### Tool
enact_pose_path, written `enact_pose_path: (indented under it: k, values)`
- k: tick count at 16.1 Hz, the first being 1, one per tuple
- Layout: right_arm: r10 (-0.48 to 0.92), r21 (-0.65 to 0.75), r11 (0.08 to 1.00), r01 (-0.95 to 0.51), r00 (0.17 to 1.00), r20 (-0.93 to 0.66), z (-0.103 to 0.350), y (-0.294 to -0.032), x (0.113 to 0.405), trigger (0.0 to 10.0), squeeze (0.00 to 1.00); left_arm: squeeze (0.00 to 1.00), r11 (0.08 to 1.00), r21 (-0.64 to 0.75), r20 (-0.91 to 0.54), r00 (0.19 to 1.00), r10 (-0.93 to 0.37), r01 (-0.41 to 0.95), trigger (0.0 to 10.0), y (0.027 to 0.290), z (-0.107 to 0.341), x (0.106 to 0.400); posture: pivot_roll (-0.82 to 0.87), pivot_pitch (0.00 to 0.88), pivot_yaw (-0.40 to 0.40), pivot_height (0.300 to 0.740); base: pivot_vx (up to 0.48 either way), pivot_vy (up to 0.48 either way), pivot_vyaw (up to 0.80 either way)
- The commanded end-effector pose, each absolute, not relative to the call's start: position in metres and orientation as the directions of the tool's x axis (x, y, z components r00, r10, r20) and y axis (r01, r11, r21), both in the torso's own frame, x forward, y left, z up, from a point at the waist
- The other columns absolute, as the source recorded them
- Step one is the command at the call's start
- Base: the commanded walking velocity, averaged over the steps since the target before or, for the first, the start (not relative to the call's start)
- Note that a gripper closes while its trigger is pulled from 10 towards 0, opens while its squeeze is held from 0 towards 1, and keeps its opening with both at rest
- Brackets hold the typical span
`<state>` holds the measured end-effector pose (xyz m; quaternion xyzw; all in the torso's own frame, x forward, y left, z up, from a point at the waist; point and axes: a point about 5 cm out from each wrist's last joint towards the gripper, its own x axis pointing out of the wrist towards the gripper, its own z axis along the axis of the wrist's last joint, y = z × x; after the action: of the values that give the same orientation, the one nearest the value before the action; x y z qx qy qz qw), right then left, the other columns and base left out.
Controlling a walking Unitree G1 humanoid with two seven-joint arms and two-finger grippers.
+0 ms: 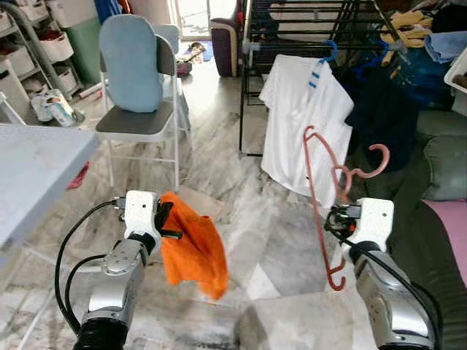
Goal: Hang hanger
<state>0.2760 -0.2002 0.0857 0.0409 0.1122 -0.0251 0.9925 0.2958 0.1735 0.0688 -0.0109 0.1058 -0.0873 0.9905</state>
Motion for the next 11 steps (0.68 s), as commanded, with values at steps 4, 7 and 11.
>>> enact_pose_path:
  k: [4,7,11]
  values:
    - [-0.025,0.084,0.996,0.044,0.977,-0.212,0.0891,-0.1940,0.2831,10.0,0.00,0.00,0.984,-0.024,-0.196,0.964,-0.178,0.176,10.0,0.1771,0.0736,0.2967,-0.16,0.000,0.057,0.740,0.000,0.362,-0.69]
    - [-0.024,0.076,0.996,0.040,0.978,-0.208,0.0891,-0.1934,0.2836,10.0,0.00,0.00,0.982,-0.025,-0.198,0.962,-0.187,0.186,10.0,0.1745,0.0732,0.2966,-0.16,0.000,0.061,0.740,0.000,0.363,0.00]
    - [-0.036,0.056,0.997,0.049,0.976,-0.213,0.0870,-0.1946,0.2833,10.0,0.00,0.00,0.979,-0.026,-0.199,0.959,-0.203,0.202,10.0,0.1694,0.0734,0.2977,-0.16,0.000,0.065,0.740,0.000,0.364,0.00]
